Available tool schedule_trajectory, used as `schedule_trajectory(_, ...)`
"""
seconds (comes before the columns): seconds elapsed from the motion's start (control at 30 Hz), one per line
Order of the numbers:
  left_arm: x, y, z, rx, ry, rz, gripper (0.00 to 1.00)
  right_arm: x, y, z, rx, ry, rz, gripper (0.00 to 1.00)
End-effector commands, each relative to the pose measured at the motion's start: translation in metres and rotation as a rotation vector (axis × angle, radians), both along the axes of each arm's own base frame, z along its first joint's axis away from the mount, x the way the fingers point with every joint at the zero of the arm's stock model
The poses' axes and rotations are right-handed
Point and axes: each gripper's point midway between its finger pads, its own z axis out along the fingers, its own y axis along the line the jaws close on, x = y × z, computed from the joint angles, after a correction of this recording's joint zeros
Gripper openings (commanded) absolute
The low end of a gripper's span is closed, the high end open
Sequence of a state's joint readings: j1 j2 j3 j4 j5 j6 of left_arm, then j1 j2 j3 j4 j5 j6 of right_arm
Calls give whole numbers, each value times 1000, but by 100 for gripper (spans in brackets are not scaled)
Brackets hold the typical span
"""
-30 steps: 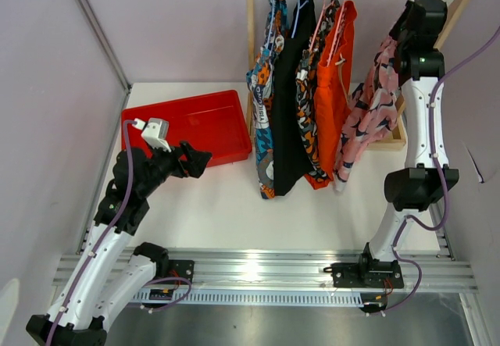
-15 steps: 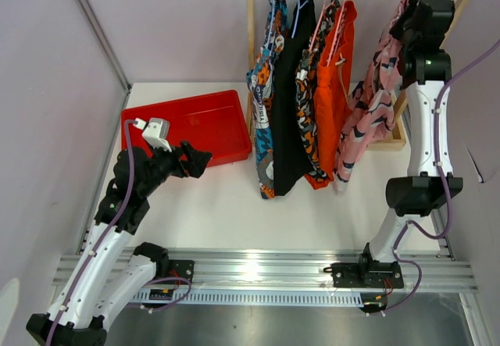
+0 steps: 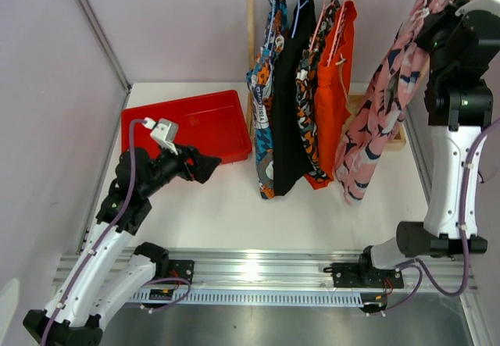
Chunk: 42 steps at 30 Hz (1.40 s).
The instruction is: Remove the shorts from the hanger
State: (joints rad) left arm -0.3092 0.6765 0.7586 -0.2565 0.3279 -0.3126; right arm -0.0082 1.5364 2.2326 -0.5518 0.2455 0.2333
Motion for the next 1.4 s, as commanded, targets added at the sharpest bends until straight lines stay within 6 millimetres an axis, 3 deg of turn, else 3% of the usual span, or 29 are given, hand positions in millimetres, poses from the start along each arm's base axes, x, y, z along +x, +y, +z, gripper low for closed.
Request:
schedule_trajectory(0.0, -19, -36, 41, -28, -135, -188, 99, -42, 20, 27, 47, -124, 75, 0)
schedule_trajectory(0.07, -39, -64, 56, -18, -166, -299, 99, -60, 25, 15, 59, -109, 92, 0)
schedule_trajectory(0.1, -37, -73, 65, -10, -174, -293, 99, -66, 31, 9, 67, -101, 107, 0)
schedule_trajectory(0.17, -63, -104, 72, -3, -187, -406, 99, -79, 38, -5, 88, -80, 134, 0)
schedule_trajectory(0.2, -65, -110, 93, -23, -222, -397, 99, -82, 48, -11, 96, -63, 165, 0)
schedule_trajectory(0.23, -82, -134, 95, -32, -223, -472, 99, -92, 52, -13, 108, -67, 176, 0)
schedule_trajectory(0.3, -92, -152, 118, -61, -258, -494, 99, -93, 72, -33, 114, -16, 222, 0)
schedule_trajectory(0.33, -104, -176, 110, -46, -234, -550, 99, -95, 73, -38, 121, -5, 204, 0)
schedule_trajectory(0.4, -115, -198, 124, -59, -253, -592, 99, -100, 82, -49, 122, 13, 219, 0)
schedule_trajectory(0.43, -117, -205, 143, -84, -277, -576, 99, -103, 91, -52, 125, 19, 241, 0)
schedule_trajectory(0.47, -128, -227, 133, -62, -263, -622, 99, -103, 91, -55, 130, 24, 224, 0)
schedule_trajectory(0.5, -133, -236, 135, -61, -264, -641, 99, -104, 94, -58, 130, 31, 228, 0)
schedule_trajectory(0.53, -143, -245, 151, -90, -281, -660, 99, -104, 99, -59, 132, 35, 236, 0)
schedule_trajectory(0.57, -141, -260, 140, -66, -263, -654, 99, -104, 98, -60, 138, 35, 226, 0)
schedule_trajectory(0.63, -145, -271, 149, -79, -280, -632, 100, -105, 101, -60, 145, 36, 228, 0)
schedule_trajectory(0.77, -145, -296, 141, -64, -271, -611, 99, -104, 98, -58, 150, 28, 207, 0)
schedule_trajectory(0.83, -149, -311, 124, -21, -259, -612, 99, -105, 93, -56, 150, 26, 180, 0)
schedule_trajectory(0.97, -149, -332, 112, 15, -257, -567, 99, -108, 85, -55, 161, 26, 141, 0)
schedule_trajectory(1.07, -138, -343, 101, 45, -260, -504, 99, -115, 81, -50, 179, 17, 137, 0)
schedule_trajectory(1.1, -132, -346, 106, 30, -272, -470, 99, -117, 81, -48, 186, 13, 139, 0)
schedule_trajectory(1.2, -119, -362, 91, 85, -288, -419, 100, -126, 78, -41, 201, 3, 149, 0)
schedule_trajectory(1.23, -113, -366, 99, 84, -301, -394, 97, -128, 78, -40, 204, 2, 149, 0)
schedule_trajectory(1.27, -110, -376, 89, 108, -296, -390, 94, -130, 77, -40, 203, 8, 149, 0)
schedule_trajectory(1.37, -104, -383, 87, 113, -291, -358, 80, -136, 73, -39, 197, 14, 140, 0)
